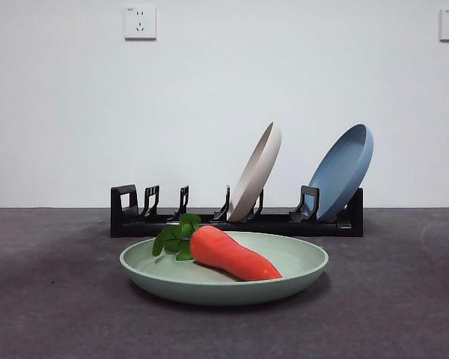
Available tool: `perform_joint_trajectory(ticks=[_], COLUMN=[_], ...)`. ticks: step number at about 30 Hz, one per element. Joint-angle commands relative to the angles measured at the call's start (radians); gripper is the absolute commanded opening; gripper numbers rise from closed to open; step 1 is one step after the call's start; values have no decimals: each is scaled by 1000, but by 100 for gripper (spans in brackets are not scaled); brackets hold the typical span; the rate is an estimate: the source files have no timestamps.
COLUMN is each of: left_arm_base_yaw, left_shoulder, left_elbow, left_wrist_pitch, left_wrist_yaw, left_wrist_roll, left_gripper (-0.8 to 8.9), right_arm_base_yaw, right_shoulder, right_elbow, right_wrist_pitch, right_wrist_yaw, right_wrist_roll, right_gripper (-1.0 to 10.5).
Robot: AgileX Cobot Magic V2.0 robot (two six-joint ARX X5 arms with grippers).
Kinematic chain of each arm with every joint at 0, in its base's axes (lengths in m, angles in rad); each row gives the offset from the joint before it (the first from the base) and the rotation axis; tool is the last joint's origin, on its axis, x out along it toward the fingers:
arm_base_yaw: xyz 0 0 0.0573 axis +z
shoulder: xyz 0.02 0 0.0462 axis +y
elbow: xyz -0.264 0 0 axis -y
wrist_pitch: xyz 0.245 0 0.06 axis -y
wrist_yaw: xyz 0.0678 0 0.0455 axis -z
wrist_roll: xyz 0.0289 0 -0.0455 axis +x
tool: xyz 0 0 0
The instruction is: Take the green plate from the plate rack,put the plate on the table,take the carrot from the table,put the carrot in the plate
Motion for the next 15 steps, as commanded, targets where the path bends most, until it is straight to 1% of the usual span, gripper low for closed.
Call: perform_joint_trajectory(ticks=[1, 3, 6, 10, 15], left_arm_base_yaw=[144, 225, 313, 400, 483], left_shoulder=[-84, -157, -257, -370, -499], left_elbow=[-126, -229, -374, -529, -708], left_wrist_pitch=[141, 229, 312, 319, 319], left_wrist_yaw=[53, 50, 46, 46, 46], left_wrist_roll=[27, 24, 23, 18, -45], left_gripper=[-3, -3, -3, -3, -3], right_arm_base_yaw=[1, 1, 1, 1, 1], right_shoulder=[-3, -2, -2, -3, -3], right_elbow=[-8, -8, -8, -8, -8], right_wrist_pitch=[4, 4, 4, 4, 4], right_wrist_yaw=[2, 2, 2, 2, 2], right_wrist_roll=[5, 5, 5, 5, 5], right_gripper=[0, 0, 0, 0, 0])
